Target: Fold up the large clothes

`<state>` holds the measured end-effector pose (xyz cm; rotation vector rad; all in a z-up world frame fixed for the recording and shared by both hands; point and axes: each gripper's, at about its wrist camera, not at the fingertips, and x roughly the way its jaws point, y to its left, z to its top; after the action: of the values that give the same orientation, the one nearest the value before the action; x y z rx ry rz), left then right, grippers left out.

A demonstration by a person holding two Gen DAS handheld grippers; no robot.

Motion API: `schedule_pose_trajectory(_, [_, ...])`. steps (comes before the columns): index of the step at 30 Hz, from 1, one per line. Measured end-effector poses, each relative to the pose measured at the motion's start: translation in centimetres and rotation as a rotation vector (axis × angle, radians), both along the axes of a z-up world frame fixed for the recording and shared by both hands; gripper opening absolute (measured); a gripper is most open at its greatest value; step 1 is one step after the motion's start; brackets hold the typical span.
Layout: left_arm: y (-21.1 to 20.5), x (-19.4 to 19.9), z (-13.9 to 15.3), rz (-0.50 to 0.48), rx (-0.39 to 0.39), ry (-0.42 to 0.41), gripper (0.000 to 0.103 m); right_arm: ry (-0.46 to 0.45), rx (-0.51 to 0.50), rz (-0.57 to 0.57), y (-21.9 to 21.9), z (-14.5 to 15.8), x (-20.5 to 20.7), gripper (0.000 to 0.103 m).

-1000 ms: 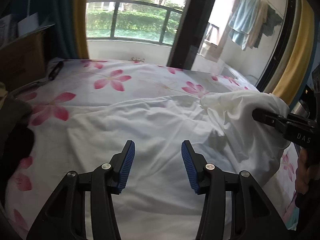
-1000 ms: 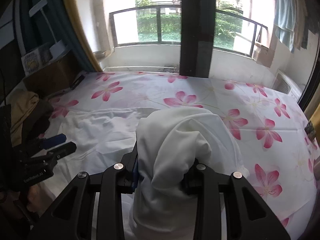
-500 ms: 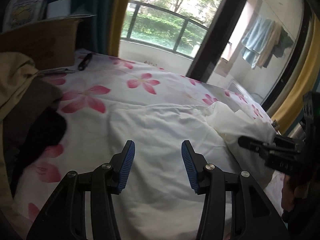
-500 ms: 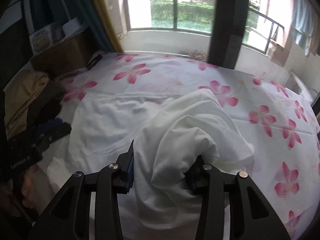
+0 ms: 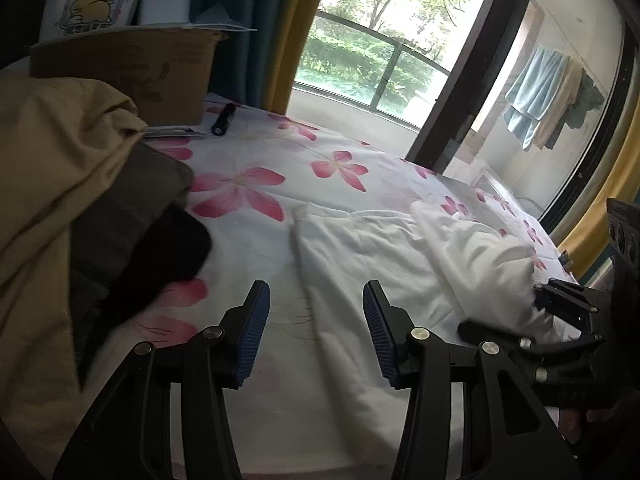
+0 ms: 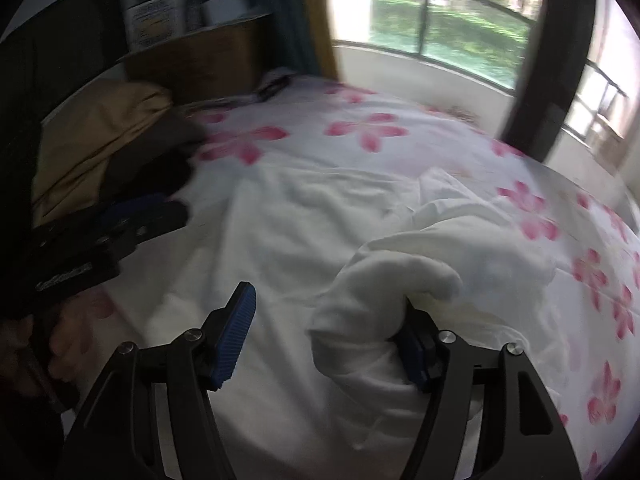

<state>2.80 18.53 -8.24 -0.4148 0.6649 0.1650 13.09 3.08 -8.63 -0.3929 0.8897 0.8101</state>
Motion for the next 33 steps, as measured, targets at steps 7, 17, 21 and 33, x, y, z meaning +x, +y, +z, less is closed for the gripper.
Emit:
schedule_pose_trajectory(7, [1.3,-2.0,0.3,0.037,0.042,0.013,0.050,0.139,-0.012,0.227,4.2,-2.5,-3.3,0.067])
schedule_pose_trajectory(17, [0.5,-2.7,1.3,0.026,0.067,0.006,0.050,0.079,0.110,0.220,0.5,1.1,-3.7,0.067])
schedule_pose_trajectory(21, [-2.1,-1.1,1.3,-0.063,0.048,0.001,0.052,0.031,0.152,0.113,-3.3,2.7,-2.1,0.067])
schedule_pose_trajectory(33, [-7.9,4.0,-2.8,-0.266,0.103,0.142,0.005,-0.025,0.112,-0.234,-14.2,1.8,3.1,0.067])
